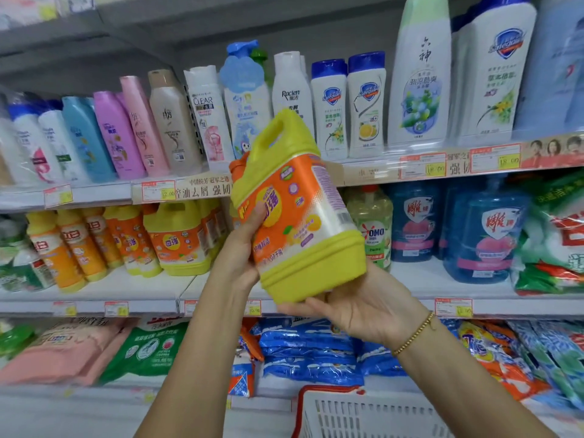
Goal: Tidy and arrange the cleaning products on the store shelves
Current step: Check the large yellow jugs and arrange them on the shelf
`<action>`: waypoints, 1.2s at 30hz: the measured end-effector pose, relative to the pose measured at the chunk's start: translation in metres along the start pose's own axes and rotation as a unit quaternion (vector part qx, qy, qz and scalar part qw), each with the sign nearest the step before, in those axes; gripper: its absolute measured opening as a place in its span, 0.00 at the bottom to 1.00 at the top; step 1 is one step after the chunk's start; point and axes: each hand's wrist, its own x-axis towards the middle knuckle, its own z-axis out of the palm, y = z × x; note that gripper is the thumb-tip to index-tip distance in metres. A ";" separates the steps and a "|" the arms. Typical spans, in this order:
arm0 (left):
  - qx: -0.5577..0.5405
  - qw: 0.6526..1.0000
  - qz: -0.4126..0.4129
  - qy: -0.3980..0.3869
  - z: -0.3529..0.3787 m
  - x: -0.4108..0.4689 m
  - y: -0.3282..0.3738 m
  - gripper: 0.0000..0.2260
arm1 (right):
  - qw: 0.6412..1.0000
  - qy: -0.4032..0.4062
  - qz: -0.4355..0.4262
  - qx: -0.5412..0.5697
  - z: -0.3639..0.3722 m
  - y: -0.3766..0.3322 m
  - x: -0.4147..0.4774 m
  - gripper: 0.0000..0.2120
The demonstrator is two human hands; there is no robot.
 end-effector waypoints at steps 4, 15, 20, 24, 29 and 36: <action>0.046 0.996 -0.068 0.033 -0.012 0.000 0.014 0.30 | 0.998 -0.019 -0.005 -0.058 0.004 -0.008 -0.007 0.38; 0.153 0.973 -0.151 0.084 -0.022 -0.022 0.029 0.15 | 0.958 0.113 -0.050 -0.257 -0.008 -0.020 -0.019 0.28; 0.266 0.944 -0.179 0.084 -0.027 -0.027 0.038 0.20 | 0.961 0.133 -0.010 -0.243 -0.035 -0.011 -0.007 0.29; 0.345 0.912 -0.205 0.088 -0.034 -0.029 0.042 0.27 | 0.967 0.134 0.039 -0.211 -0.050 0.011 0.008 0.27; 0.421 0.896 -0.136 0.030 -0.051 -0.033 0.048 0.31 | 0.962 0.111 -0.023 -0.250 -0.059 0.027 0.034 0.26; 0.518 0.855 -0.019 -0.001 -0.093 -0.038 0.046 0.32 | 0.897 0.167 -0.160 -0.377 -0.067 0.040 0.076 0.30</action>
